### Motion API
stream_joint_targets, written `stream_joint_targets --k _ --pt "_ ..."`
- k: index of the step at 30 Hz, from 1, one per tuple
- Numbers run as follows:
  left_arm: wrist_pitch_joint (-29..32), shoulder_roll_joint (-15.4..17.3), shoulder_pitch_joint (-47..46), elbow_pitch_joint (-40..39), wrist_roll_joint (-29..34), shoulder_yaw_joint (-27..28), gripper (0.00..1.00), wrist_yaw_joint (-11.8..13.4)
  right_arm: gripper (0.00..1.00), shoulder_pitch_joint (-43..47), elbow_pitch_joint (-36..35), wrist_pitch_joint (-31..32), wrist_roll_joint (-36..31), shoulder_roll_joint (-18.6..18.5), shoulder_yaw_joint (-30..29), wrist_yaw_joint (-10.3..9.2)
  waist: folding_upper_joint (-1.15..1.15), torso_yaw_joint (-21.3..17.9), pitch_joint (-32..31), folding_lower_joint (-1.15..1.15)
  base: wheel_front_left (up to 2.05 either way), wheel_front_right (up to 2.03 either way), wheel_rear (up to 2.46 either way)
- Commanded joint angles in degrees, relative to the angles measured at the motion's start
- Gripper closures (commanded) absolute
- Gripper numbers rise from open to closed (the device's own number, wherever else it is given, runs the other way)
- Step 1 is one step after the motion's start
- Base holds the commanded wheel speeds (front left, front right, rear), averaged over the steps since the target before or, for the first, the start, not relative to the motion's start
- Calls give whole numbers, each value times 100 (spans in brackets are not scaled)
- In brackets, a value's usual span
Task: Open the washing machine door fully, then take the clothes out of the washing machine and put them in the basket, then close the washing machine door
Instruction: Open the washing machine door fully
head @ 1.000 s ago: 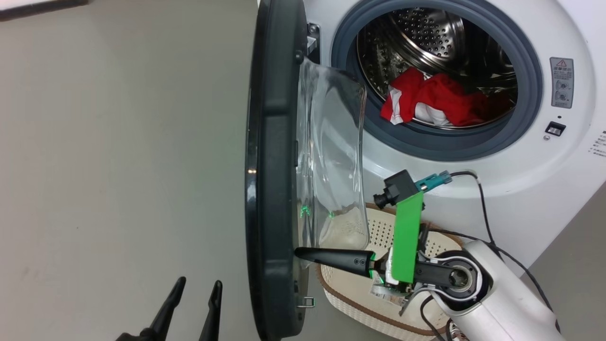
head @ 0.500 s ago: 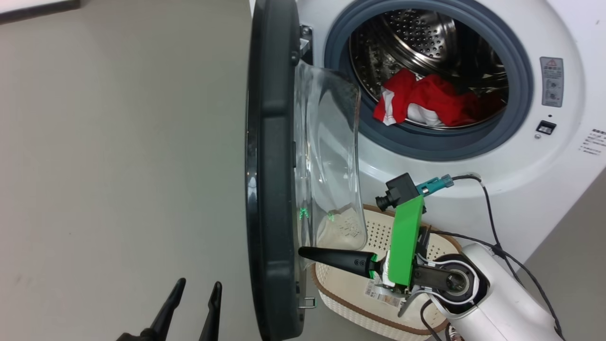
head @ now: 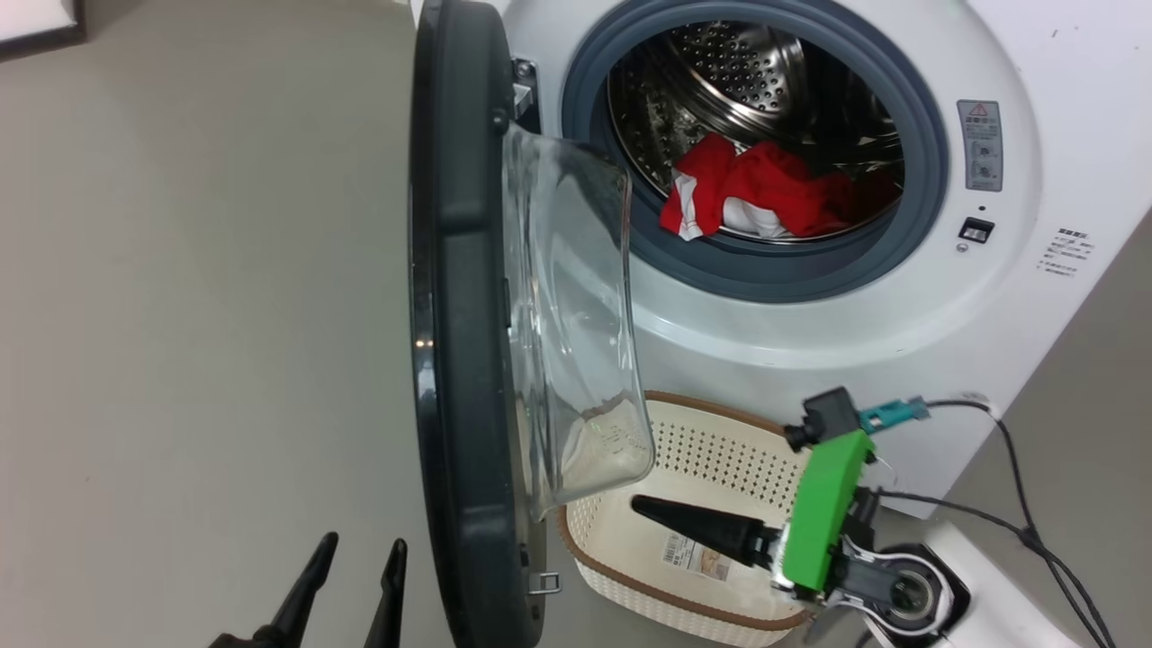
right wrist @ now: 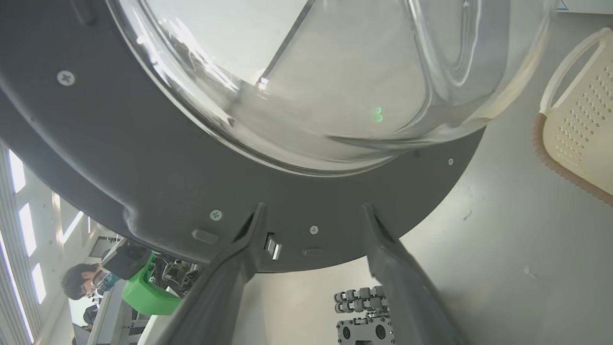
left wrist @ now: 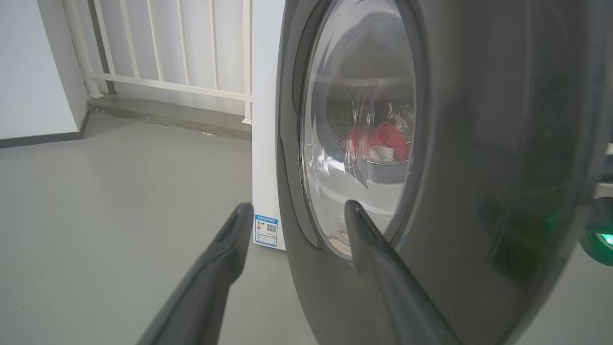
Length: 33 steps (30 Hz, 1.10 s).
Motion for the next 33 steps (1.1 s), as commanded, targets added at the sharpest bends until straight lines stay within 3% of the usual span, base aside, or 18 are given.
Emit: stream_joint_targets --k 1,14,33 --pt "-51 84 -196 -100 -16 235 0 -32 0 95 -78 -183 -47 -90 -5 43 0 -80 -35 0 0 0 0" --pt "-51 112 -59 -85 -24 431 0 -32 0 593 -63 -1116 -318 -634 30 43 0 -353 -102 0 0 0 0" --pt "-51 50 -75 -15 -18 635 0 -32 0 629 533 -3719 -1449 -1334 1146 43 0 -587 -48 0 0 0 0"
